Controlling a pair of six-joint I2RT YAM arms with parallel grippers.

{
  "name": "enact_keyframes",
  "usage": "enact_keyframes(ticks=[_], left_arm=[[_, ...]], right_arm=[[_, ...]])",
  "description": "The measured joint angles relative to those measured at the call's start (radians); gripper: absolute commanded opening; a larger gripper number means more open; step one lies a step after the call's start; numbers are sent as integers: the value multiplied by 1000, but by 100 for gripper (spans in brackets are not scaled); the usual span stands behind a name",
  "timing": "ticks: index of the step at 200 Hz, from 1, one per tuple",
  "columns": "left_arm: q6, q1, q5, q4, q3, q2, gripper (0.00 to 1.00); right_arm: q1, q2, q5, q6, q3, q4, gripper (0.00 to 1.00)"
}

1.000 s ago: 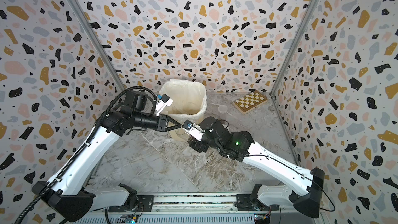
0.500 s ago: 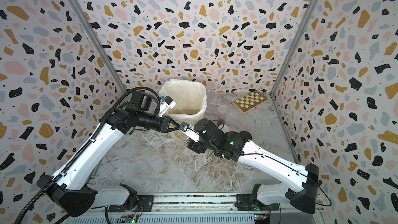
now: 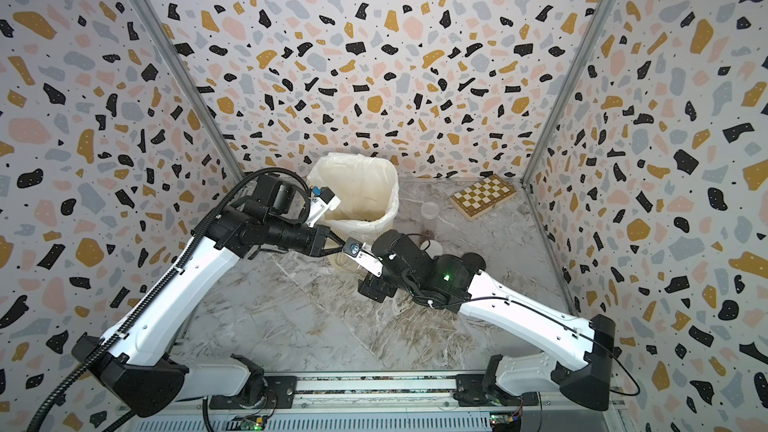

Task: Empty the moldy dried flower tea in the jars
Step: Pour the moldy dried flower tea into the trash bin.

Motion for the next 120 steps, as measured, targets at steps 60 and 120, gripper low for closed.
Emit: enact_keyframes(ticks=[60,120], left_arm=[[-19,0,42,1,71,18,0],[-80,16,64,11,205,89,0]], right_arm=[[-19,-168,-102,-2,3,22,99],[-287,-183,-319,87,106,19,100]])
